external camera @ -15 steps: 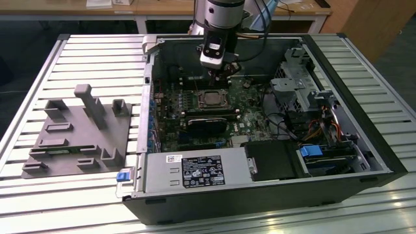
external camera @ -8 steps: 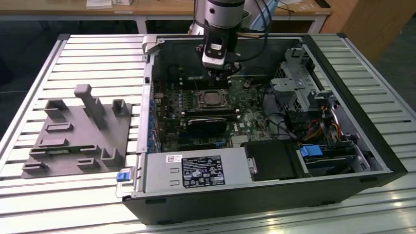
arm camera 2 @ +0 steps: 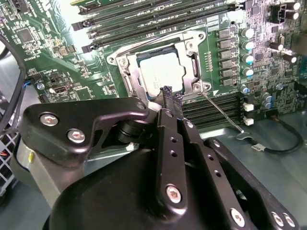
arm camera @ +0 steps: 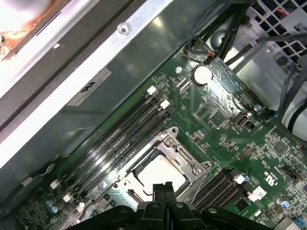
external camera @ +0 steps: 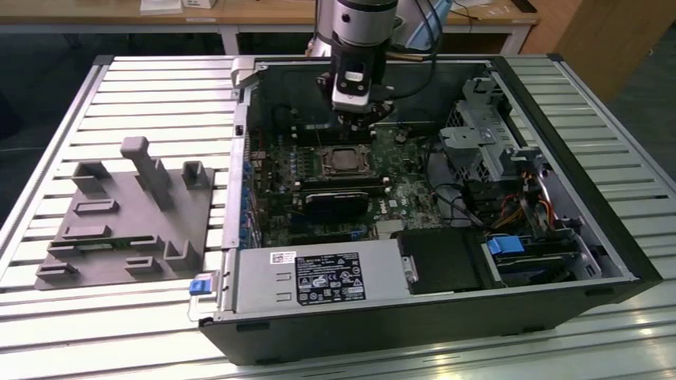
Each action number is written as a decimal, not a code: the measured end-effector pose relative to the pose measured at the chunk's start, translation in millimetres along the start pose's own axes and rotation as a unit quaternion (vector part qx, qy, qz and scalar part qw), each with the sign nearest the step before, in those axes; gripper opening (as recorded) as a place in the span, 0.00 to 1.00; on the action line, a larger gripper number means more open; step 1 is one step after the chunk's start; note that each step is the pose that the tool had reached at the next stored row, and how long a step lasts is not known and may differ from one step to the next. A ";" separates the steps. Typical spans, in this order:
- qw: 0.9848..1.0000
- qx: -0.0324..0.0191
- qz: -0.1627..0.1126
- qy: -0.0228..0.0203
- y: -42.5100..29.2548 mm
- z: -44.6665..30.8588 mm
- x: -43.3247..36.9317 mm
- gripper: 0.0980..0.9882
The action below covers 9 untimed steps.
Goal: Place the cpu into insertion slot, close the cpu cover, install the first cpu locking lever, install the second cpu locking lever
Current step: 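Install the first cpu locking lever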
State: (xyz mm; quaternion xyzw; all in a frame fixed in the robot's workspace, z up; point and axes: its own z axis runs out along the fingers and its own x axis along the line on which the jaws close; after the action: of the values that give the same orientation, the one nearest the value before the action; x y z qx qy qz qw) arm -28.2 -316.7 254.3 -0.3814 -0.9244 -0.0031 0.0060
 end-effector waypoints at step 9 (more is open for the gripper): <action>0.999 0.001 -0.045 0.000 -0.1 0.0 0.1 0.02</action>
State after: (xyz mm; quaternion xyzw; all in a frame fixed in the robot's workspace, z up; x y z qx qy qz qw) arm -28.3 -316.7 254.3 -0.3394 -0.9406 -0.0028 0.0061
